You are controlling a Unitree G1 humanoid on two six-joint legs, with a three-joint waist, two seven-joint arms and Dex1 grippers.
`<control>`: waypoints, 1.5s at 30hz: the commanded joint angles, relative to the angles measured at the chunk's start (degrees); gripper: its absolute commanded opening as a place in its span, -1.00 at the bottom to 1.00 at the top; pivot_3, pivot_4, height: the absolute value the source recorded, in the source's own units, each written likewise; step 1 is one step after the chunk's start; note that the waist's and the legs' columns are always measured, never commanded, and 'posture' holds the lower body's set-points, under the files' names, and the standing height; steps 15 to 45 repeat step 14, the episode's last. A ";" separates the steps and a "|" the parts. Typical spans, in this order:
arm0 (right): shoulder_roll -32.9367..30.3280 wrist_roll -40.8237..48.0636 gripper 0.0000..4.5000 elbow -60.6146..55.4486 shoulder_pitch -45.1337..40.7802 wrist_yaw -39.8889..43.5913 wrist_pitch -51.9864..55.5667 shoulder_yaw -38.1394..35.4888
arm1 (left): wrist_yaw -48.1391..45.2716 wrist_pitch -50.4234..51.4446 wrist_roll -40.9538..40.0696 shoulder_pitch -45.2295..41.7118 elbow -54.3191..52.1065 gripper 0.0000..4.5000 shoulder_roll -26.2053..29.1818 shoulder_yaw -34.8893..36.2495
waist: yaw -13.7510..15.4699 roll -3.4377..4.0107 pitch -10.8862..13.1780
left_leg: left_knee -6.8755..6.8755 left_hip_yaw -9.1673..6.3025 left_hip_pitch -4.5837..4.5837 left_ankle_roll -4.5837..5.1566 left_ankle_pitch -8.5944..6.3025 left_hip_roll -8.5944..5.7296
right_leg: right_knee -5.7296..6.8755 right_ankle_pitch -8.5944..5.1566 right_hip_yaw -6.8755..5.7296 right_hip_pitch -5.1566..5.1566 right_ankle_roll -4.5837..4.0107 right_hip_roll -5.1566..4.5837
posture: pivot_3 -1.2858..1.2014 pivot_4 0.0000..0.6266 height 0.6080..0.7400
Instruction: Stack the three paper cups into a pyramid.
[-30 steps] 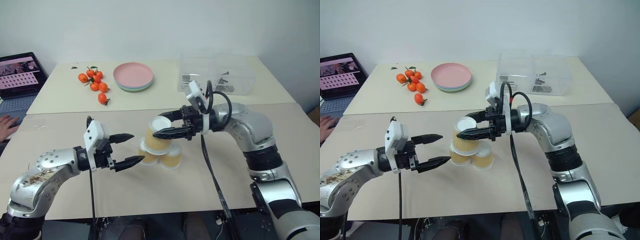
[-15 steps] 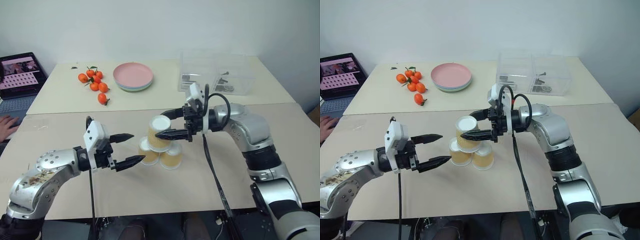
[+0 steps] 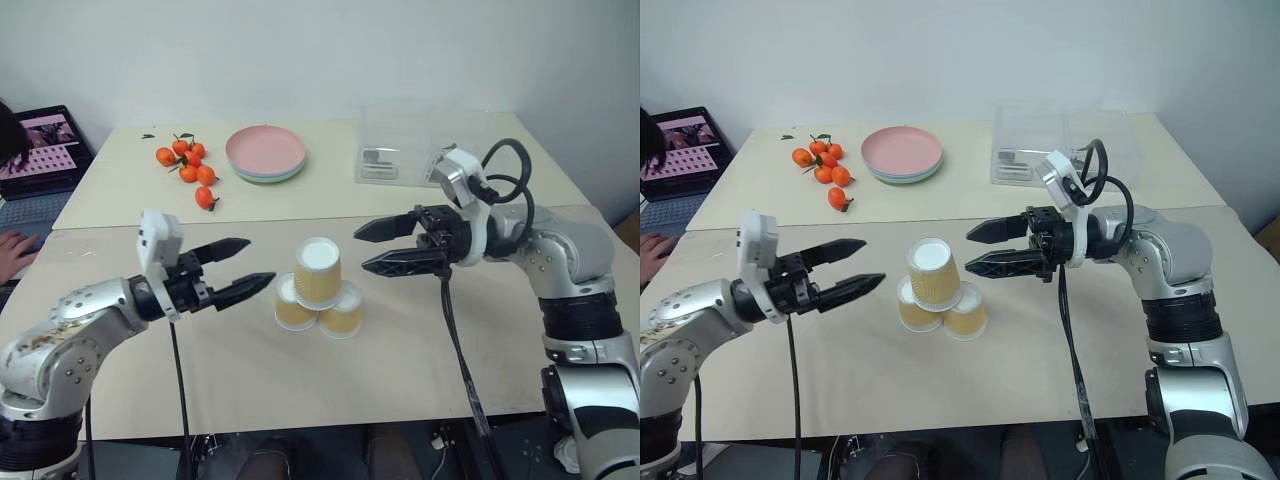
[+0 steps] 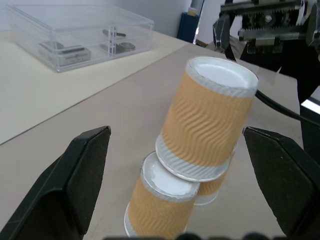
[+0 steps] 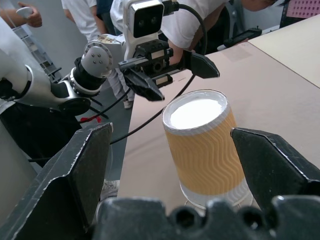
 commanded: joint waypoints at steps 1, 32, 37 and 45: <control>-2.21 -0.81 0.98 -0.60 2.38 -1.93 -2.98 -4.06 | 4.74 0.48 -2.02 0.23 1.26 1.00 -0.87 5.84 | 0.17 -0.01 0.00 | 0.00 0.00 0.00 -0.01 0.00 0.00 | -0.02 0.00 0.00 0.00 0.00 0.00 | 0.03 -0.52 0.81; 4.36 -8.13 0.98 -0.99 17.51 -33.46 -12.36 -19.26 | 21.41 -8.64 6.14 12.48 -0.20 1.00 -14.97 10.19 | 1.26 -0.03 -0.02 | -0.07 0.21 0.35 -0.03 0.00 0.05 | -0.04 0.06 0.11 0.31 -0.07 0.01 | 0.03 -0.52 0.81; 4.36 -8.13 0.98 -0.99 17.51 -33.46 -12.36 -19.26 | 21.41 -8.64 6.14 12.48 -0.20 1.00 -14.97 10.19 | 1.26 -0.03 -0.02 | -0.07 0.21 0.35 -0.03 0.00 0.05 | -0.04 0.06 0.11 0.31 -0.07 0.01 | 0.03 -0.52 0.81; 4.36 -8.13 0.98 -0.99 17.51 -33.46 -12.36 -19.26 | 21.41 -8.64 6.14 12.48 -0.20 1.00 -14.97 10.19 | 1.26 -0.03 -0.02 | -0.07 0.21 0.35 -0.03 0.00 0.05 | -0.04 0.06 0.11 0.31 -0.07 0.01 | 0.03 -0.52 0.81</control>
